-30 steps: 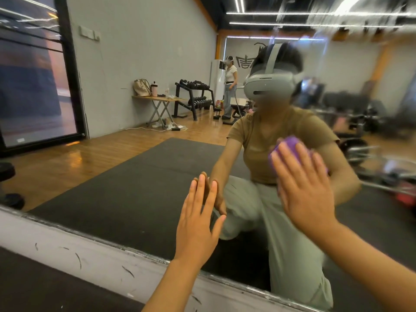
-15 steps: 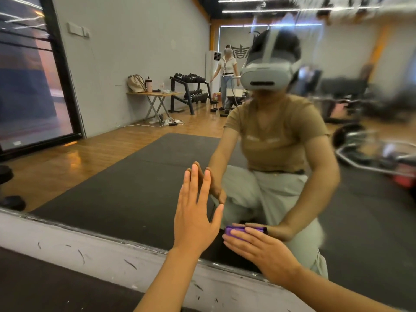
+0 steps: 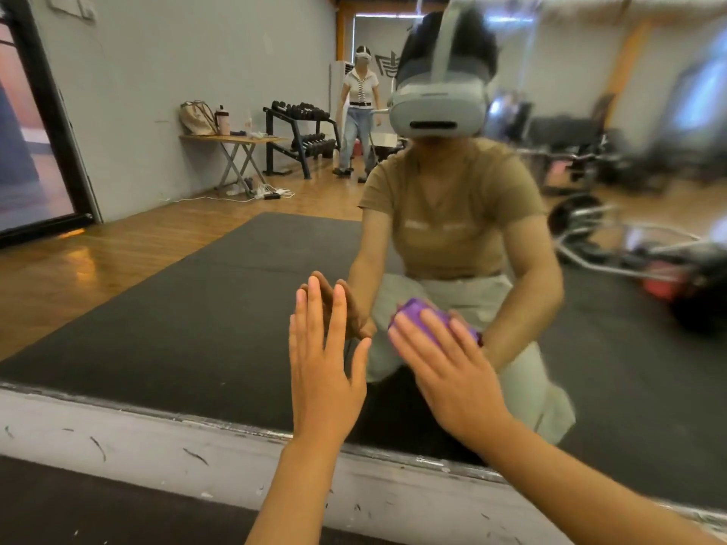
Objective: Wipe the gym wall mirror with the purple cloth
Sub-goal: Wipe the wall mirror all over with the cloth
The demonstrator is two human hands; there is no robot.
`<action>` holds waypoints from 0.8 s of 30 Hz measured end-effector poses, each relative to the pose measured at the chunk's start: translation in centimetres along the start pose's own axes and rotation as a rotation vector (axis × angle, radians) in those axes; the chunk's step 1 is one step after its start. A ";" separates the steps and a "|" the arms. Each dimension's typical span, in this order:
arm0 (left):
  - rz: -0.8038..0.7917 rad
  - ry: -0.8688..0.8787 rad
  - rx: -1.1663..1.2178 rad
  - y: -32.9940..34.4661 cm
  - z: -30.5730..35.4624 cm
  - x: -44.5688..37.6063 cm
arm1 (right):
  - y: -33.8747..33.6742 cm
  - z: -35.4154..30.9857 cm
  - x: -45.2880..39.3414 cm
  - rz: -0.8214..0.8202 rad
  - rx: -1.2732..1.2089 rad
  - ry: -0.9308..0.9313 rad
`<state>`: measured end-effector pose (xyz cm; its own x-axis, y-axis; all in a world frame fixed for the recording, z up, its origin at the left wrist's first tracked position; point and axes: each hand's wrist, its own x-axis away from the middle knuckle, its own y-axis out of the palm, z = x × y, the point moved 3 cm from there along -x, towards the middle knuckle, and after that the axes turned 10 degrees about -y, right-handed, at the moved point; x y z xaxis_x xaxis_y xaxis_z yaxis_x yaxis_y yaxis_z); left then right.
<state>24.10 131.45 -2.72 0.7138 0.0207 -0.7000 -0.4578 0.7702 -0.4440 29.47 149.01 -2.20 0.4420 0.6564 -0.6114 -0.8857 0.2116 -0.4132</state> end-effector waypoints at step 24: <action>-0.026 -0.088 0.085 1.5 0.5 1.7 | -0.7 1.0 0.8 0.163 -0.068 0.326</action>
<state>24.93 132.93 -4.28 0.7706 0.0531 -0.6350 -0.3942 0.8226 -0.4097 30.27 150.15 -1.70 0.3276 0.4097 -0.8514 -0.9416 0.0670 -0.3300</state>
